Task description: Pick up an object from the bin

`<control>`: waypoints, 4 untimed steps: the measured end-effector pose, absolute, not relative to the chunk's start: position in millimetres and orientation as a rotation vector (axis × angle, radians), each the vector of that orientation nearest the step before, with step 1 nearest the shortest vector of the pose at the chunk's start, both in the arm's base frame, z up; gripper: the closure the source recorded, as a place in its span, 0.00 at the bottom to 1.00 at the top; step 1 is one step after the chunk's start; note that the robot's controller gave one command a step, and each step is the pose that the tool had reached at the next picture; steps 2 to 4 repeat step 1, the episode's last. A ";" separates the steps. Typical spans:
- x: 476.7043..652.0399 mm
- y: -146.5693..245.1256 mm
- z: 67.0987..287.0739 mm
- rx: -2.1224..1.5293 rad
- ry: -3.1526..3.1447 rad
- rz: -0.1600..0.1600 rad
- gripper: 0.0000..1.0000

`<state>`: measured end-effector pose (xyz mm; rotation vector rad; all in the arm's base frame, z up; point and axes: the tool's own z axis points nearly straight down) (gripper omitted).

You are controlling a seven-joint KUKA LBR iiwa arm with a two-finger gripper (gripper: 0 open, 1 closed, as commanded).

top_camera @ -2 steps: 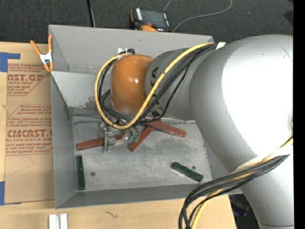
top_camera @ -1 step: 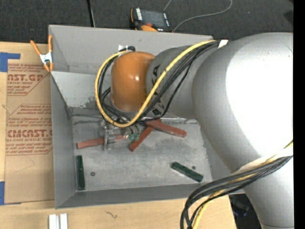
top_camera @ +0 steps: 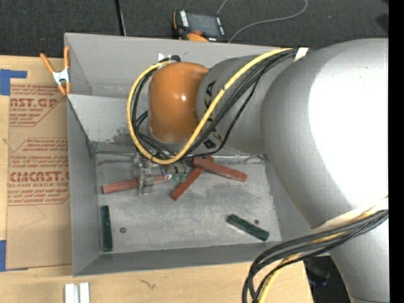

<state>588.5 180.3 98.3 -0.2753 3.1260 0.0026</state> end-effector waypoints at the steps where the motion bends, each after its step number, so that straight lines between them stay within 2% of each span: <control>1: 590.9 181.4 176.6 -0.275 3.119 0.004 1.00; 4: 590.9 181.4 176.6 -0.275 3.119 0.004 1.00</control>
Offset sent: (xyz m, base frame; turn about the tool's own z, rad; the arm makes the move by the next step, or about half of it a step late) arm 0.0001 0.0002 0.0733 0.0000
